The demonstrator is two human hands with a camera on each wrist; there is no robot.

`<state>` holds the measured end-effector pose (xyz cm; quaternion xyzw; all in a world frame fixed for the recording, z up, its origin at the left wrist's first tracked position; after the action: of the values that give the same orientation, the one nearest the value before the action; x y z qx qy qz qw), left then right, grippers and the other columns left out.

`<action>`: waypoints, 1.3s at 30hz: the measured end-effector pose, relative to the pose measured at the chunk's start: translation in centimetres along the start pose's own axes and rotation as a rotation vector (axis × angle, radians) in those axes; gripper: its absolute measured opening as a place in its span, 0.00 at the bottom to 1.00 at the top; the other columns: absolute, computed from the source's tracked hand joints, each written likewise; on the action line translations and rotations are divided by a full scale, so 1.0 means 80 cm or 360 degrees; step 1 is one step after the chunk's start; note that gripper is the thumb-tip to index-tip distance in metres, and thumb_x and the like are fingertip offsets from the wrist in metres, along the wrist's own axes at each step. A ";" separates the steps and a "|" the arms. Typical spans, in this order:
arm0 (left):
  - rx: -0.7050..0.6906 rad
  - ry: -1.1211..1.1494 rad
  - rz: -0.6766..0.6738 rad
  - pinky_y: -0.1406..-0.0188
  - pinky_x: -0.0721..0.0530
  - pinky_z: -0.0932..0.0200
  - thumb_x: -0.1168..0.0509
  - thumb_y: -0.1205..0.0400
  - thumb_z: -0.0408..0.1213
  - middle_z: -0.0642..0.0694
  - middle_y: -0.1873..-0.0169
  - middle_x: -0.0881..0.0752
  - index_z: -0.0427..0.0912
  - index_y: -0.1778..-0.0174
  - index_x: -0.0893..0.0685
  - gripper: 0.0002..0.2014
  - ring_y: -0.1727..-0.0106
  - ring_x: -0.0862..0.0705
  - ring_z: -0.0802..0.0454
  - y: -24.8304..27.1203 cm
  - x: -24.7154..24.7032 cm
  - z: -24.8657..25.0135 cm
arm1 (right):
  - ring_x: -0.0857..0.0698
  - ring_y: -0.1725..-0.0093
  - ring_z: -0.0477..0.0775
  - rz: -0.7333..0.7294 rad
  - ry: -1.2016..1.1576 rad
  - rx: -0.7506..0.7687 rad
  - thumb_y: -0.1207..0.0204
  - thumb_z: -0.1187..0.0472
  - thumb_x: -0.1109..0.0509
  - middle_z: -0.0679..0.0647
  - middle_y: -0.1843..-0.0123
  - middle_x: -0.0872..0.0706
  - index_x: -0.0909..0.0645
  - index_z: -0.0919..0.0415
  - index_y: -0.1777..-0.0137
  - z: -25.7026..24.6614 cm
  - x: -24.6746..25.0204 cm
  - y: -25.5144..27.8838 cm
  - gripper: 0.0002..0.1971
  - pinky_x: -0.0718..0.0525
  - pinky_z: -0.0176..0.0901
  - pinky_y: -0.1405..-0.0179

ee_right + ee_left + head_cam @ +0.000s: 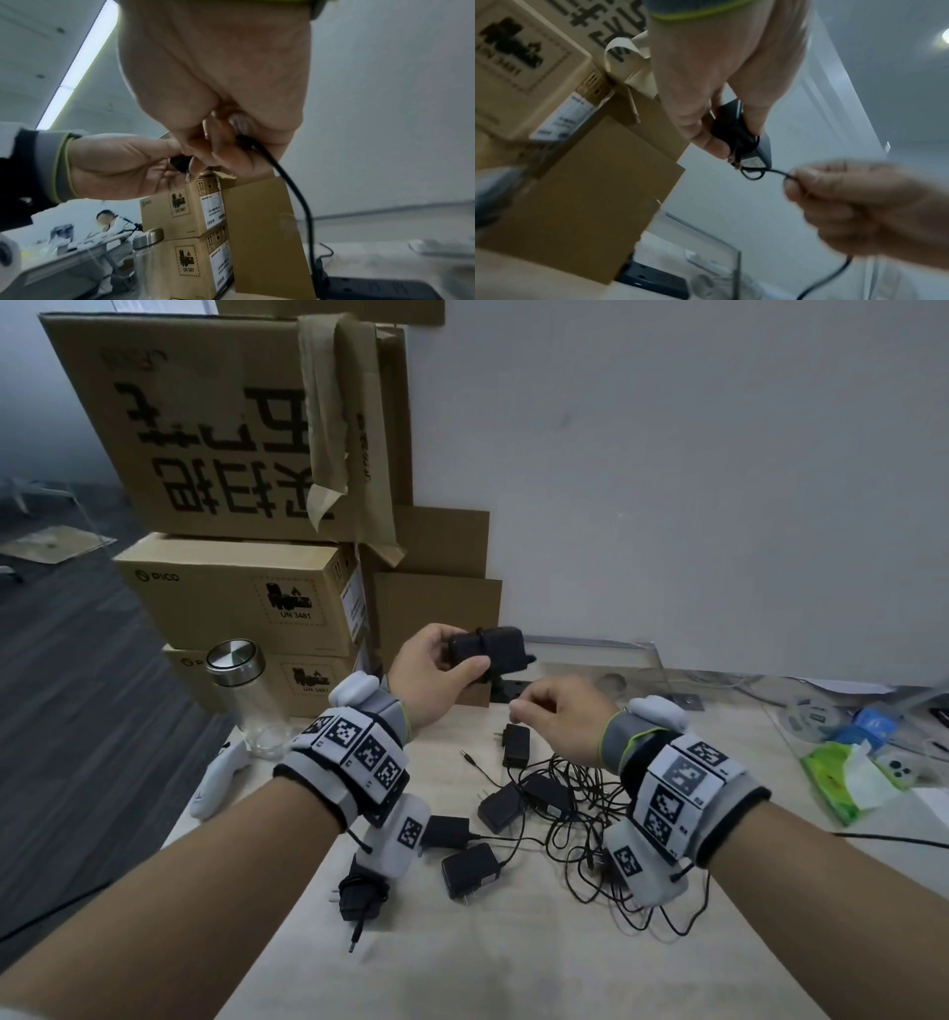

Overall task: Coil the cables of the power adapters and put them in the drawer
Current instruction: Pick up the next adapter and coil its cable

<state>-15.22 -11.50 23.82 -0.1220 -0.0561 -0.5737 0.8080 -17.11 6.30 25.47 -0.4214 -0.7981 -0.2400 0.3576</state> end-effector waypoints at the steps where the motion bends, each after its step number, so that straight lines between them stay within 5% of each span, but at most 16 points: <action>1: -0.0061 -0.0170 -0.0037 0.50 0.10 0.48 0.26 0.23 0.37 0.48 0.50 0.12 0.48 0.41 0.20 0.16 0.50 0.11 0.50 -0.001 0.002 -0.003 | 0.28 0.75 0.42 0.0020 0.0068 0.0019 0.18 0.51 0.36 0.44 0.74 0.25 0.14 0.53 0.59 -0.004 0.003 0.001 0.12 0.33 0.34 0.75; 8: -0.0258 -0.0680 -0.0537 0.45 0.13 0.51 0.27 0.24 0.33 0.61 0.56 0.14 0.60 0.44 0.21 0.19 0.54 0.14 0.61 0.012 -0.007 -0.008 | 0.25 0.72 0.44 0.0134 0.0246 0.0083 0.24 0.50 0.29 0.45 0.73 0.21 0.16 0.55 0.64 -0.015 0.030 -0.006 0.12 0.28 0.40 0.70; 12: -0.0122 -0.0350 -0.0967 0.46 0.12 0.46 0.27 0.24 0.28 0.53 0.51 0.11 0.55 0.45 0.19 0.18 0.52 0.11 0.52 0.025 -0.009 -0.008 | 0.23 0.69 0.47 0.0193 -0.0255 0.0097 0.28 0.54 0.22 0.52 0.68 0.17 0.16 0.60 0.64 -0.001 0.045 -0.011 0.11 0.22 0.42 0.65; 16: 0.0071 0.0267 -0.1126 0.49 0.12 0.50 0.30 0.23 0.23 0.46 0.50 0.12 0.43 0.43 0.21 0.16 0.50 0.11 0.47 0.031 -0.011 0.006 | 0.26 0.73 0.46 0.0273 -0.0674 0.0054 0.24 0.58 0.26 0.55 0.71 0.23 0.20 0.60 0.66 0.015 0.044 -0.013 0.11 0.23 0.37 0.72; 20: 0.0259 0.0883 -0.1036 0.49 0.11 0.48 0.31 0.26 0.23 0.39 0.48 0.15 0.40 0.44 0.22 0.16 0.47 0.12 0.41 0.030 -0.013 0.014 | 0.29 0.77 0.47 0.0257 -0.0994 -0.0091 0.18 0.59 0.34 0.53 0.75 0.25 0.20 0.62 0.65 0.023 0.025 -0.018 0.13 0.25 0.39 0.74; 24: 0.0277 0.0984 -0.0666 0.50 0.11 0.49 0.31 0.28 0.26 0.36 0.45 0.17 0.37 0.45 0.22 0.16 0.45 0.13 0.39 0.023 -0.016 0.018 | 0.29 0.76 0.50 0.0173 -0.0890 -0.0199 0.16 0.59 0.37 0.50 0.77 0.25 0.19 0.57 0.68 0.026 0.000 -0.012 0.17 0.26 0.42 0.74; 27: 0.0216 0.0738 -0.0268 0.51 0.10 0.44 0.28 0.24 0.27 0.35 0.45 0.14 0.37 0.45 0.21 0.14 0.48 0.11 0.41 0.012 -0.009 0.011 | 0.28 0.74 0.49 0.0058 -0.0488 -0.0175 0.16 0.53 0.38 0.51 0.72 0.24 0.16 0.54 0.62 0.025 -0.012 -0.006 0.15 0.27 0.40 0.73; 30: -0.0006 0.0061 0.0006 0.53 0.09 0.45 0.23 0.26 0.35 0.44 0.52 0.11 0.45 0.46 0.19 0.16 0.53 0.10 0.47 0.001 0.003 0.001 | 0.26 0.74 0.48 -0.0033 -0.0115 -0.0077 0.17 0.50 0.37 0.51 0.70 0.22 0.15 0.52 0.62 0.012 -0.009 -0.001 0.14 0.27 0.38 0.73; 34: -0.0219 -0.0436 -0.0109 0.57 0.11 0.54 0.22 0.28 0.39 0.57 0.59 0.13 0.54 0.45 0.17 0.18 0.59 0.12 0.57 0.003 -0.001 0.000 | 0.25 0.72 0.42 -0.0039 0.0209 0.0023 0.18 0.50 0.36 0.44 0.72 0.22 0.15 0.52 0.59 -0.013 0.007 -0.001 0.12 0.33 0.35 0.74; 39: -0.0298 -0.0723 -0.0321 0.58 0.19 0.66 0.24 0.26 0.40 0.65 0.61 0.16 0.58 0.42 0.17 0.18 0.60 0.18 0.67 0.010 -0.011 0.008 | 0.23 0.70 0.48 0.0080 0.0291 0.0017 0.22 0.48 0.31 0.47 0.73 0.21 0.15 0.54 0.63 -0.016 0.026 -0.009 0.13 0.28 0.40 0.71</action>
<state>-14.76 -10.33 24.13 -0.3157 -0.1947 -0.6118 0.6987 -18.08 6.11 27.80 -0.4157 -0.7526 -0.2642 0.4371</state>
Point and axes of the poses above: each hand's wrist, its own y-axis away from the middle knuckle, its own x-axis out of the back of the hand, z = x × y, the point moved 4 cm from there along -y, towards the middle knuckle
